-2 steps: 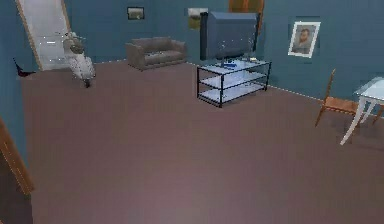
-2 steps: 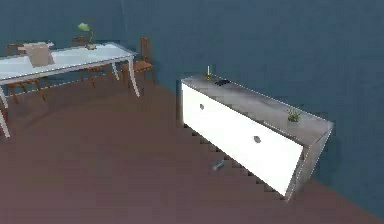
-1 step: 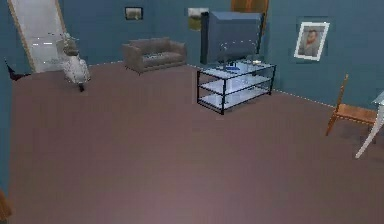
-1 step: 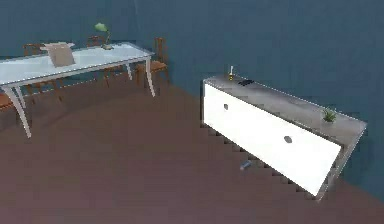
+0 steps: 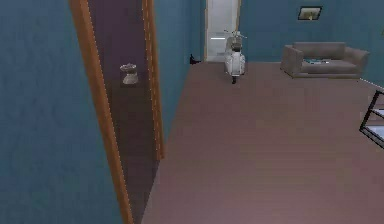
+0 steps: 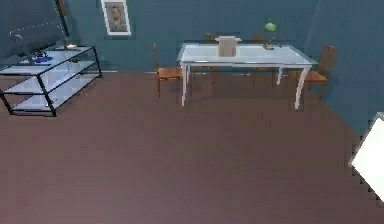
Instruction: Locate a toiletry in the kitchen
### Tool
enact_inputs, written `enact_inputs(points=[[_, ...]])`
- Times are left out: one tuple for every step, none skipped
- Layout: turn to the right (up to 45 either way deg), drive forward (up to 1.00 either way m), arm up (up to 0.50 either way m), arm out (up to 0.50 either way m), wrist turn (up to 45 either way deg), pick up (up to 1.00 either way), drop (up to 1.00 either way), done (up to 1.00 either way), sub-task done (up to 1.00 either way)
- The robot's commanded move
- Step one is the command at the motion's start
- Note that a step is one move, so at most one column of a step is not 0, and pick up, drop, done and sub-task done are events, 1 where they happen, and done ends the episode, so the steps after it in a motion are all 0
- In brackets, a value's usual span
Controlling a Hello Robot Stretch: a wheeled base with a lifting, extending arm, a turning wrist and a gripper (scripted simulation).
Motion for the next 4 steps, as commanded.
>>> enact_inputs(points=[[0.0, 1.00, 0.00, 0.00, 0.0, 0.00, 0.00, 0.00, 0.00], [-33.0, 0.00, 0.00, 0.00, 0.0, 0.00, 0.00, 0.00, 0.00], [0.0, 0.40, 0.00, 0.00, 0.0, 0.00, 0.00, 0.00, 0.00], [-45.0, 0.00, 0.00, 0.00, 0.0, 0.00, 0.00, 0.00, 0.00]])
